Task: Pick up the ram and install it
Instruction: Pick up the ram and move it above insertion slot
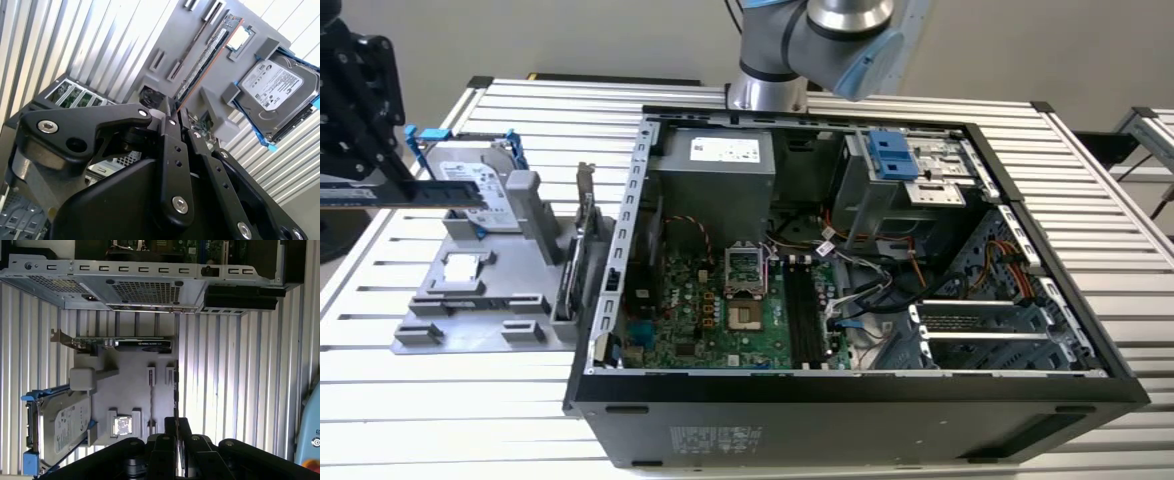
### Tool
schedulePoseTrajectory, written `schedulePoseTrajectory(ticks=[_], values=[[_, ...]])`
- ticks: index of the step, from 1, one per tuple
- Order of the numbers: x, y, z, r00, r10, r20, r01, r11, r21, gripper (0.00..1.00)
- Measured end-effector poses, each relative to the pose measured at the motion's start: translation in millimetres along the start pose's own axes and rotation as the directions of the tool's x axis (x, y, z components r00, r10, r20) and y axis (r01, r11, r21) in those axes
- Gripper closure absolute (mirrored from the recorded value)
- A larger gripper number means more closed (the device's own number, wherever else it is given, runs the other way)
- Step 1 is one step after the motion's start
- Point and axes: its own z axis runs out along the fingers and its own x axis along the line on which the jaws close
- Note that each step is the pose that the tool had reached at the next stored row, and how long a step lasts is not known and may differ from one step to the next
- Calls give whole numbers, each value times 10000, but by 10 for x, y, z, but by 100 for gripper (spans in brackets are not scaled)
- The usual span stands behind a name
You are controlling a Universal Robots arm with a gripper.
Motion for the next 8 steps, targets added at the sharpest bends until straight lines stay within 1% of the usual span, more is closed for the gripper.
schedulePoseTrajectory(ticks=[8], values=[[-1, 45, 2, 10000, -1, 1, 1, 10000, 1, 100]])
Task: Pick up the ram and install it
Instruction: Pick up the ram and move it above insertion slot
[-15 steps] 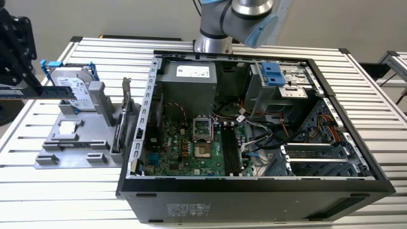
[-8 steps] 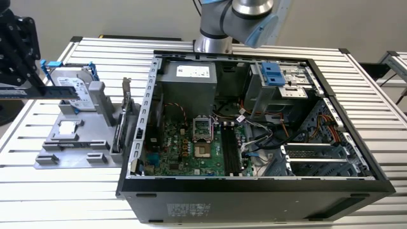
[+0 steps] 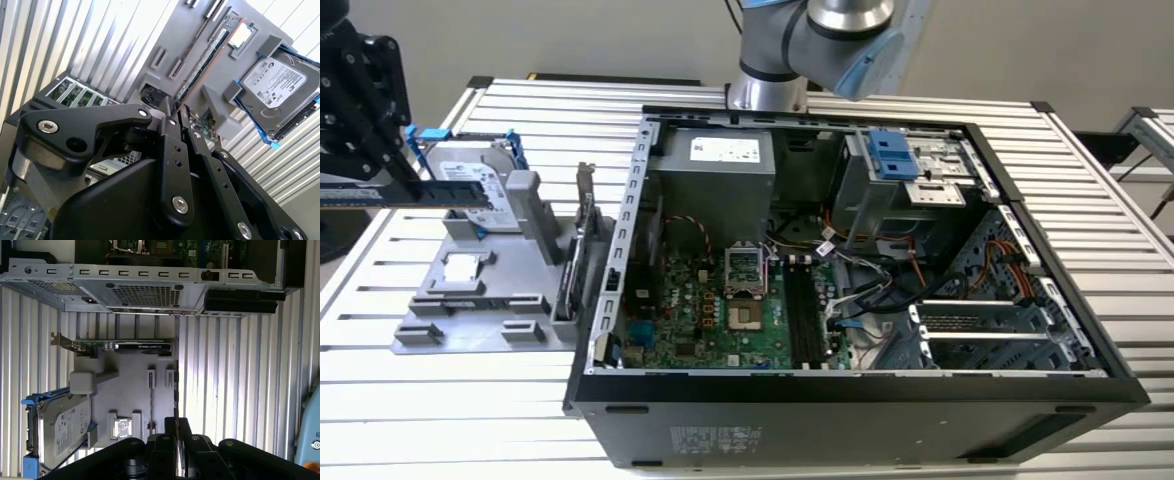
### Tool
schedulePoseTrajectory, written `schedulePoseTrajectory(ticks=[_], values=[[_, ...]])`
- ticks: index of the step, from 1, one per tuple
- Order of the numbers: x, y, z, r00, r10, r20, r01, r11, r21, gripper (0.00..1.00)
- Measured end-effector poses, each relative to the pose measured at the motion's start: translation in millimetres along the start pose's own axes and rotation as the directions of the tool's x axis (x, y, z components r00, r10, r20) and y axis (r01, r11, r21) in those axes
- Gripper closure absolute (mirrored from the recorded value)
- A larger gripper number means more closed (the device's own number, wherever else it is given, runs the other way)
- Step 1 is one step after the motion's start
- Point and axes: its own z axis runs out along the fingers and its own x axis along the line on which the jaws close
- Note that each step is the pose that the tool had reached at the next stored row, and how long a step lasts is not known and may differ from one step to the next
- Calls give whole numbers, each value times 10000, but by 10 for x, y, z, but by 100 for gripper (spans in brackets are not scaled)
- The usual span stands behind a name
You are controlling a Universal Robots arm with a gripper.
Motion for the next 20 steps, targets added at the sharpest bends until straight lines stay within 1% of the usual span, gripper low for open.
schedulePoseTrajectory(ticks=[7, 20], values=[[0, 49, 2, 10000, 1, 0, -1, 10000, 0, 100], [-1, 79, 4, 10000, 3, -1, -3, 10000, -1, 100]])
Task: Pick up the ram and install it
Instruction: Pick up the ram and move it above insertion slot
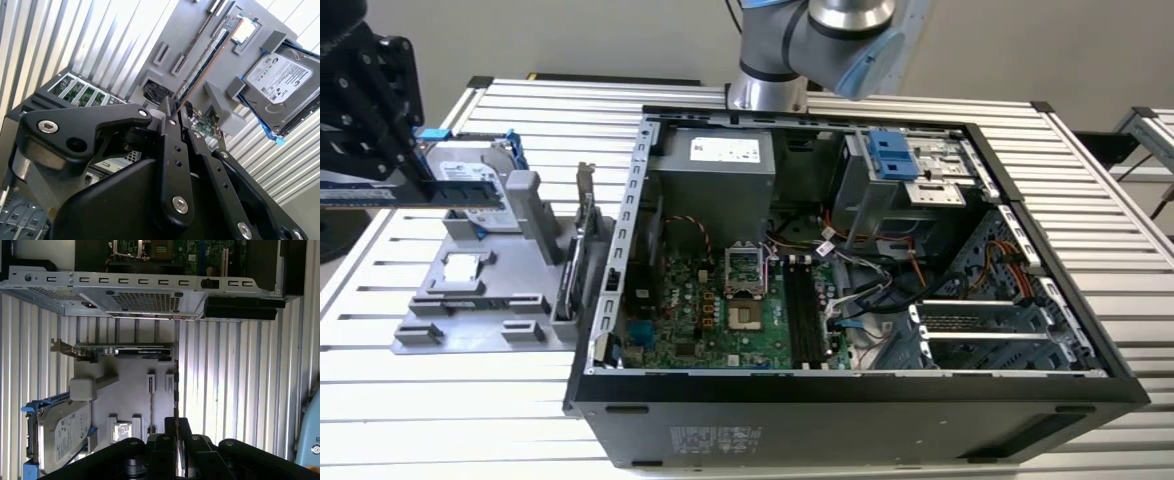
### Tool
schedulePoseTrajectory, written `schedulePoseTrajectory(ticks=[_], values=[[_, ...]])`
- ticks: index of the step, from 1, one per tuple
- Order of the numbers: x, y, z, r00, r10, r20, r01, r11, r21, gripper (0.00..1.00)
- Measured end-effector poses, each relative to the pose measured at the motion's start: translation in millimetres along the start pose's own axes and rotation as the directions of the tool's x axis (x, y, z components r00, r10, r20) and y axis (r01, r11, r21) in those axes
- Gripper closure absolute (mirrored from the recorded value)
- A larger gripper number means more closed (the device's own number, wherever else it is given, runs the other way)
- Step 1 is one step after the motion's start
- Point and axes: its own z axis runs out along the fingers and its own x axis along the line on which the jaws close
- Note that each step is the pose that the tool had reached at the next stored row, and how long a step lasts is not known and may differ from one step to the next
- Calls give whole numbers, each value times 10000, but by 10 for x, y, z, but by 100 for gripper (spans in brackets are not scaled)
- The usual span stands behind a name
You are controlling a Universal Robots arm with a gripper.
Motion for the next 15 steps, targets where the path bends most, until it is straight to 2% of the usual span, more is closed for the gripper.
schedulePoseTrajectory(ticks=[15], values=[[-1, 98, 4, 10000, 1, 0, -1, 10000, -1, 100]])
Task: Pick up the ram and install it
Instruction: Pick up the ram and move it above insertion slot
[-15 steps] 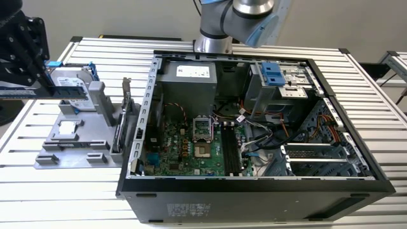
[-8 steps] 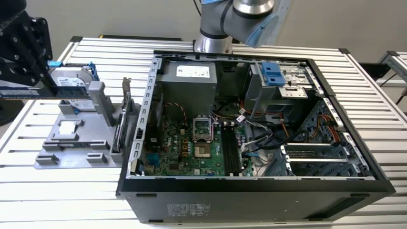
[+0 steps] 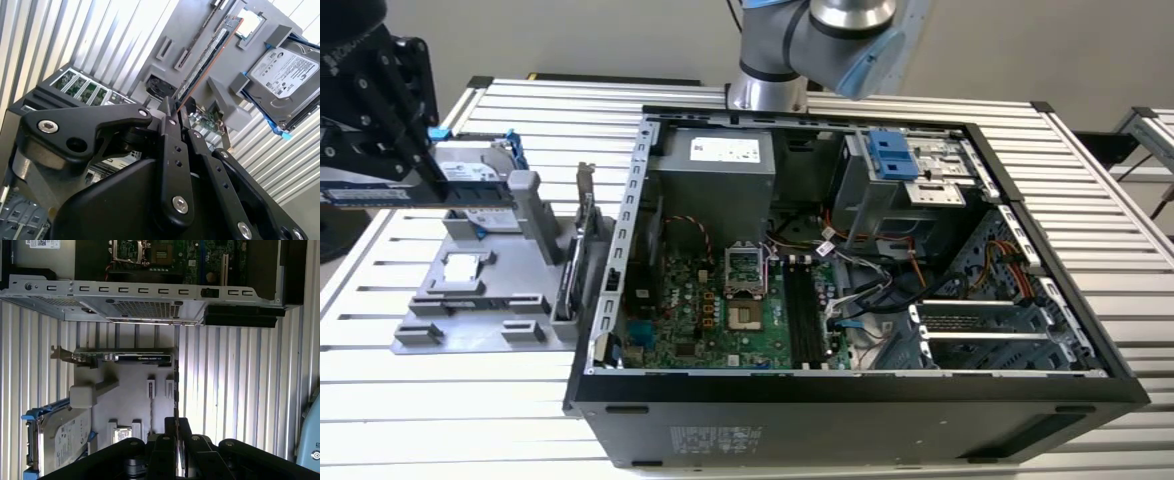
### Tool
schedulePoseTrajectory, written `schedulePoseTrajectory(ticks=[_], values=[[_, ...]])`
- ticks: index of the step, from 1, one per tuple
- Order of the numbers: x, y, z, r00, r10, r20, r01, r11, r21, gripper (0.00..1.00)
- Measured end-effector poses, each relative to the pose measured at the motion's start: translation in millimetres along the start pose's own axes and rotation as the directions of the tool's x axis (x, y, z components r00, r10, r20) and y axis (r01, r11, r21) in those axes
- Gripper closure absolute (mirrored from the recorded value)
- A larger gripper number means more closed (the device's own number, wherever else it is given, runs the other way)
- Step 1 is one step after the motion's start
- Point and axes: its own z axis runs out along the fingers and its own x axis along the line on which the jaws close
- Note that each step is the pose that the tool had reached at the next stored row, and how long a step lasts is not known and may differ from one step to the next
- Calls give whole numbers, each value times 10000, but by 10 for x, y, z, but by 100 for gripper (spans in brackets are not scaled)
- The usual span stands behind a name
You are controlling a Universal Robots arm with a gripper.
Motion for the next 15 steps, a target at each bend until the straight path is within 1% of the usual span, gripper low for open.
schedulePoseTrajectory(ticks=[5, 15], values=[[-1, 33, 1, 10000, -1, 0, 1, 10000, 1, 100], [-2, 142, 5, 10000, -1, 1, 1, 10000, 1, 100]])
